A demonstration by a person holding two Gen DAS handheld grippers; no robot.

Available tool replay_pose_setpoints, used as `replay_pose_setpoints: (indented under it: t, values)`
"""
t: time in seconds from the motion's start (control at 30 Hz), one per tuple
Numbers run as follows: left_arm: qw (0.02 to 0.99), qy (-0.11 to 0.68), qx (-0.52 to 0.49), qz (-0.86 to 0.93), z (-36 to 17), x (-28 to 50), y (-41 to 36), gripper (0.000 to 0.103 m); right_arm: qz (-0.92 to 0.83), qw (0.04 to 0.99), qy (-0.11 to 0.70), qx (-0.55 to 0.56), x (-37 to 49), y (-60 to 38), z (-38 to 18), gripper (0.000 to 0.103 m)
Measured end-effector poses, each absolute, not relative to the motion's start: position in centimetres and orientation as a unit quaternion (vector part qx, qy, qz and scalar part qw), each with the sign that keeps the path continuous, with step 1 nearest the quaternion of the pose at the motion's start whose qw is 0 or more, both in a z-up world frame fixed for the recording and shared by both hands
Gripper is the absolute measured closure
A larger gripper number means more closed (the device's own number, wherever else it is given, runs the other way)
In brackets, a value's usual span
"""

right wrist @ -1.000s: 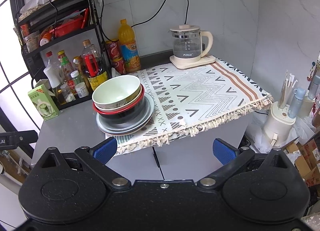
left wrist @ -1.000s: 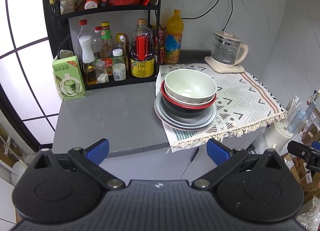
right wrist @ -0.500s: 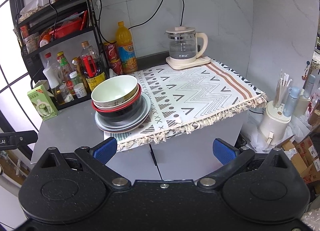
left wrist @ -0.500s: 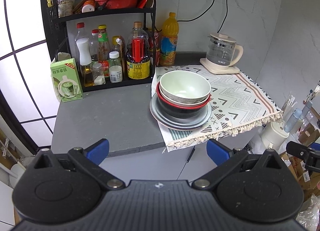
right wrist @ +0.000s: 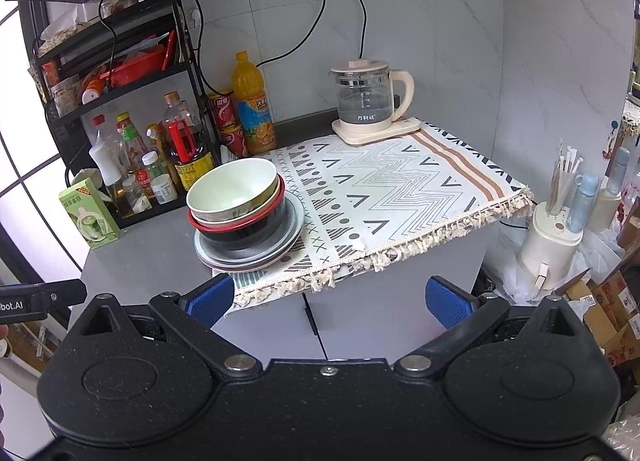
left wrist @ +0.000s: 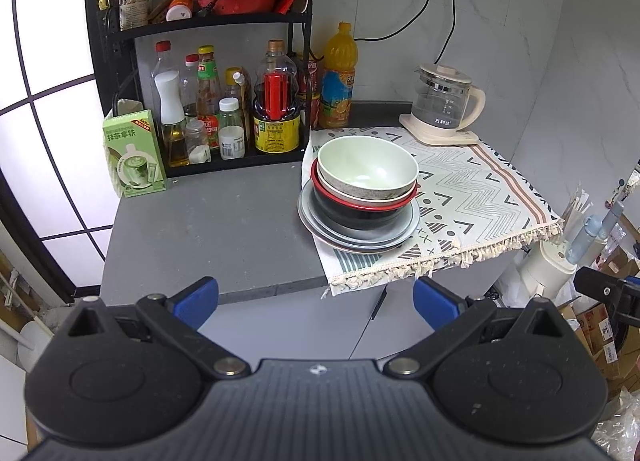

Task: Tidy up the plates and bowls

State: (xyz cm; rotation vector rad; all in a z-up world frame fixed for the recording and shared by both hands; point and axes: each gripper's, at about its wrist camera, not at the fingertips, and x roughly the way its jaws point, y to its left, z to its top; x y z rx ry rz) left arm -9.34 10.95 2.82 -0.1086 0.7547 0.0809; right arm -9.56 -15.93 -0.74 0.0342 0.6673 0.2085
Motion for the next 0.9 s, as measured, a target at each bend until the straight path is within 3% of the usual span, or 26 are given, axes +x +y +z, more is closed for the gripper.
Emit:
replay_pose_setpoints:
  t: [0.9]
  values:
    - [0.928, 0.369, -0.046, 0.032, 2.90, -9.55, 11.51, 0.000, 0.095, 0.941, 0.324, 0.020, -10.38, -15.77, -0.51, 0.000]
